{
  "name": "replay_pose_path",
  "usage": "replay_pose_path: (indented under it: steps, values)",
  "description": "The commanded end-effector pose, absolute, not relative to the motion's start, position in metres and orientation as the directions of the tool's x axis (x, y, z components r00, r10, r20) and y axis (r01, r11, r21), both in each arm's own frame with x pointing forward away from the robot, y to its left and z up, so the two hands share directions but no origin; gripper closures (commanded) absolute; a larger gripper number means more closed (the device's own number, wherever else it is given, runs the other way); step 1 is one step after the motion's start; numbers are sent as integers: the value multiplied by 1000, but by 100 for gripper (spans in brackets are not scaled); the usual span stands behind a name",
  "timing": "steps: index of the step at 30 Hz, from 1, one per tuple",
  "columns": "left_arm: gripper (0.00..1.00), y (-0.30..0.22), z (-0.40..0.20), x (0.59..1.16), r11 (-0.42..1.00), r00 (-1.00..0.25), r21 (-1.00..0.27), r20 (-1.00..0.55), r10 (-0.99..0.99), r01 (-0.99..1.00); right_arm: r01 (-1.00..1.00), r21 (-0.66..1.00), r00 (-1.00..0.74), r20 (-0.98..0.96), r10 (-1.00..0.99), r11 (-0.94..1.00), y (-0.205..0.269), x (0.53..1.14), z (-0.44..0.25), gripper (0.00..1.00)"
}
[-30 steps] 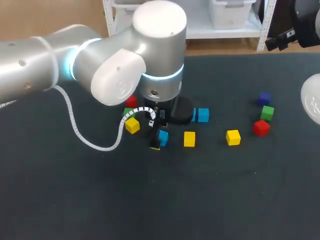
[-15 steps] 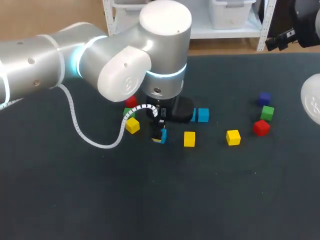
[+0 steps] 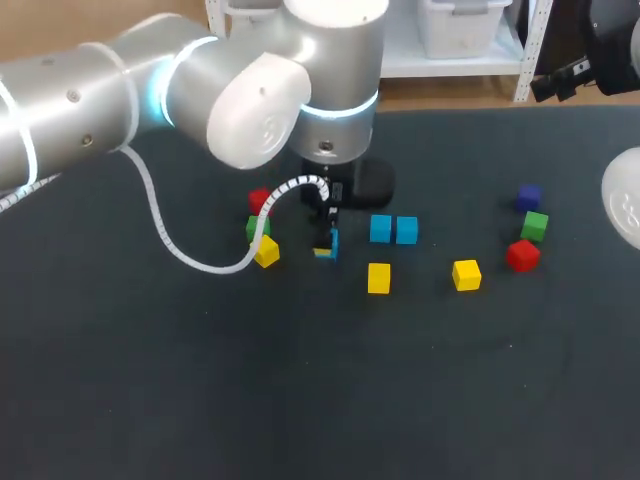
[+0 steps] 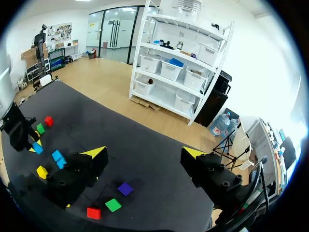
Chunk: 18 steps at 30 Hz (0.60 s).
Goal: Place the blue cubes, place green cubes on the blue cubes, place the yellow cubes on the green cubes, then place the red cubes on the yellow cubes, and place purple cube on the red cubes.
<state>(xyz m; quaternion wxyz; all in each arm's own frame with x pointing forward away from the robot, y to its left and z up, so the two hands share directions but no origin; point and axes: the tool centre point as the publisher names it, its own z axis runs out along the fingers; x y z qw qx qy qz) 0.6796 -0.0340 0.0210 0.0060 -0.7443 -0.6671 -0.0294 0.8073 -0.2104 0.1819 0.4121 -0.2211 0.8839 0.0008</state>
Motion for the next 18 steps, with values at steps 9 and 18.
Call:
replay_pose_path:
  steps: [9,18]
  values:
    - [100,-52,28,697,-118,117,9,49,992,993,-390,-183,-562,-729,-390,903,-210,806,182,0]
    - [100,-65,19,710,-116,113,39,73,991,993,-390,-183,-562,-729,-390,903,-210,806,182,0]
